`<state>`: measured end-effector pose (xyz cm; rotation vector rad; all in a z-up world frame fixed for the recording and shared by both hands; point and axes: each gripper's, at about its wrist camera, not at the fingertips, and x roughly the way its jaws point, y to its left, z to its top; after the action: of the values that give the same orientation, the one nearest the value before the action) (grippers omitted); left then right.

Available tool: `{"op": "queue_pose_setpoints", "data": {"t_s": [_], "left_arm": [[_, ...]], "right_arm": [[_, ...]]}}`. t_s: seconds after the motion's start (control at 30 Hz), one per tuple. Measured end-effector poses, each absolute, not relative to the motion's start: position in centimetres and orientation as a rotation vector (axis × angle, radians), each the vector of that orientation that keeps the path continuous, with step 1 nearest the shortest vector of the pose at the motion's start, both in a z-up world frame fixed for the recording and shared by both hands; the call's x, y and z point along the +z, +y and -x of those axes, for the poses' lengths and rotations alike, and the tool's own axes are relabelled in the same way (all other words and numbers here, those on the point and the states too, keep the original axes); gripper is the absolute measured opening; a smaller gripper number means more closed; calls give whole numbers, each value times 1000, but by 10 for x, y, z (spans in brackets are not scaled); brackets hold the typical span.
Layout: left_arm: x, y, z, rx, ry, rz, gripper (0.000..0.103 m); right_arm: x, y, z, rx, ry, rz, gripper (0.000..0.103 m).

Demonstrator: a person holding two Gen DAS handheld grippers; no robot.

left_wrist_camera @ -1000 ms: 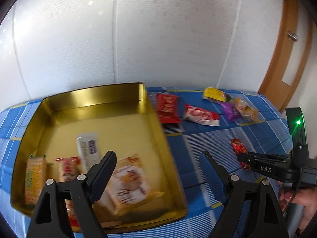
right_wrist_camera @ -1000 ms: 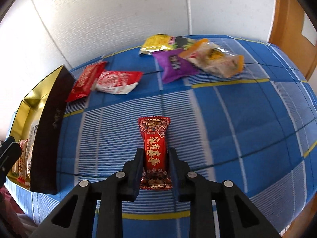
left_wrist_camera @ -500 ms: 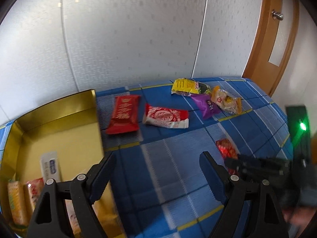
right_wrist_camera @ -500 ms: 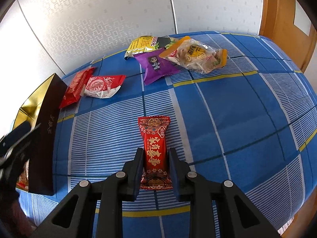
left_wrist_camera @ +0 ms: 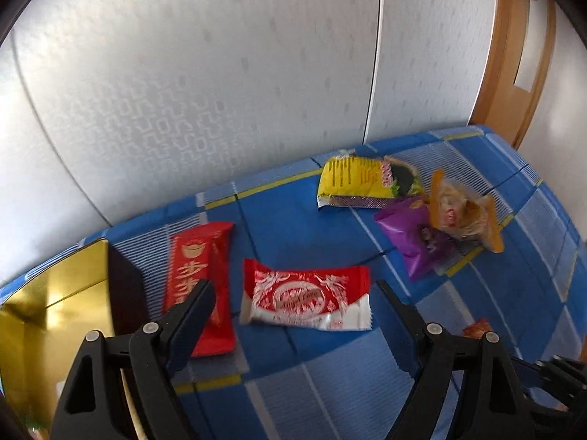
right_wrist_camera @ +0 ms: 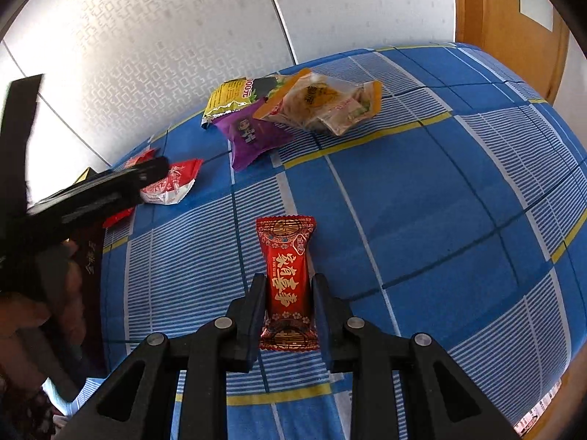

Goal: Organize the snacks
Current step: 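Move the left tool to the red-and-white wafer bar and grasp it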

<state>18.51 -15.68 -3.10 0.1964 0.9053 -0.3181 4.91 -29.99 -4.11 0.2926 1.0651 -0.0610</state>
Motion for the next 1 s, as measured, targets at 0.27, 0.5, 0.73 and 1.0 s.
{"op": "queue_pose_setpoints", "data": {"t_s": [0.27, 0.5, 0.73, 1.0], "left_arm": [[-55, -151, -208, -307, 986, -104, 86], [-56, -148, -196, -357, 1027, -14, 84], [-54, -163, -163, -455, 1077, -77, 84], [-31, -176, -173, -336, 884, -307, 85]], "right_arm": [[-41, -302, -48, -52, 1067, -310, 25], [-41, -306, -48, -49, 1067, -339, 25], [-41, -312, -44, -56, 1066, -369, 25], [-41, -312, -46, -57, 1066, -379, 25]]}}
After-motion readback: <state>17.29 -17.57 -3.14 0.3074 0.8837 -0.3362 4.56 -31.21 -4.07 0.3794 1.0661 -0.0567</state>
